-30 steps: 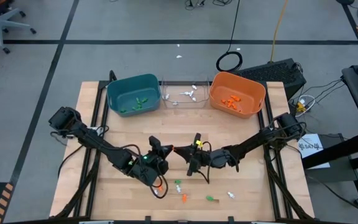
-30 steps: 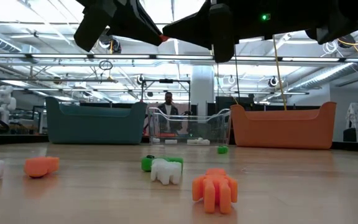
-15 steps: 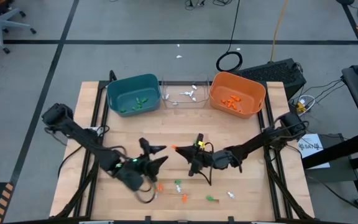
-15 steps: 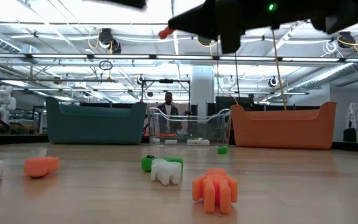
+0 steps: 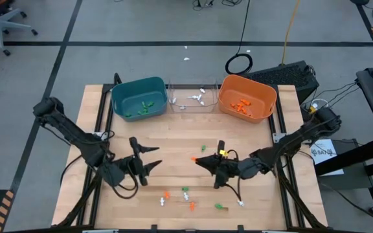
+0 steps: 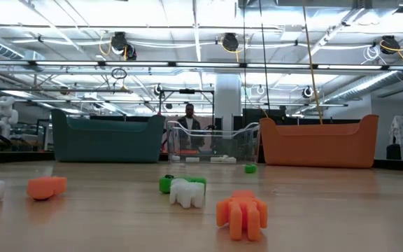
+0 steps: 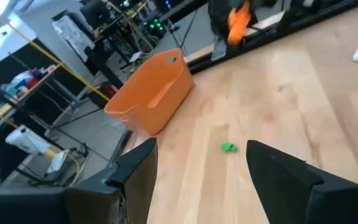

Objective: Sort Halloween decoration
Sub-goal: Put the orange skeleton toy into the orange bin

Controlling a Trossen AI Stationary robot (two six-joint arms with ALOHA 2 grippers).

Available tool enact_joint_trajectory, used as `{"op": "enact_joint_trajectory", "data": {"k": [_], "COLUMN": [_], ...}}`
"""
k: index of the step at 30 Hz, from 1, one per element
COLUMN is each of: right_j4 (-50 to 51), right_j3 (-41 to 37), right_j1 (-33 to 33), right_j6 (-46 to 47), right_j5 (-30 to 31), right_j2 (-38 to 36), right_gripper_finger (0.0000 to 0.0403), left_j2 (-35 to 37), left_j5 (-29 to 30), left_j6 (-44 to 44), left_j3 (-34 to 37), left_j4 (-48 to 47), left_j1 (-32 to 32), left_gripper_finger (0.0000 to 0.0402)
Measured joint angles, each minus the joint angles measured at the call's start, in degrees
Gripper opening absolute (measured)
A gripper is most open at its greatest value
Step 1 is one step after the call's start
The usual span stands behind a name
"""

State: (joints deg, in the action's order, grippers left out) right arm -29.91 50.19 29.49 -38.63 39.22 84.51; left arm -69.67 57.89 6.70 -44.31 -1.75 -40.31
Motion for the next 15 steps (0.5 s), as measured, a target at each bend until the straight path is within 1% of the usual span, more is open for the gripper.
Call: {"op": "enact_joint_trajectory", "data": {"k": [4,7,15], "right_j4": [3.7,5.4,6.7], "right_j3": [0.0,0.0,0.0], "right_j1": [0.9,1.0,1.0], "right_j6": [-0.3,-3.2,-21.8], "right_j5": [0.0,0.0,0.0], "right_j2": [-2.4,-3.5,-3.9], "right_gripper_finger": [0.0000,0.0000,0.0000], "left_j2": [1.5,1.3,1.4], "left_j5": [-0.8,-0.8,-1.1], "left_j6": [-1.8,-3.3,-3.4], "left_j3": [1.4,1.8,1.7], "left_j4": [1.6,1.1,1.3], "left_j1": [0.9,1.7,2.6], "left_gripper_finger": [0.0242,0.0242,0.0242]}}
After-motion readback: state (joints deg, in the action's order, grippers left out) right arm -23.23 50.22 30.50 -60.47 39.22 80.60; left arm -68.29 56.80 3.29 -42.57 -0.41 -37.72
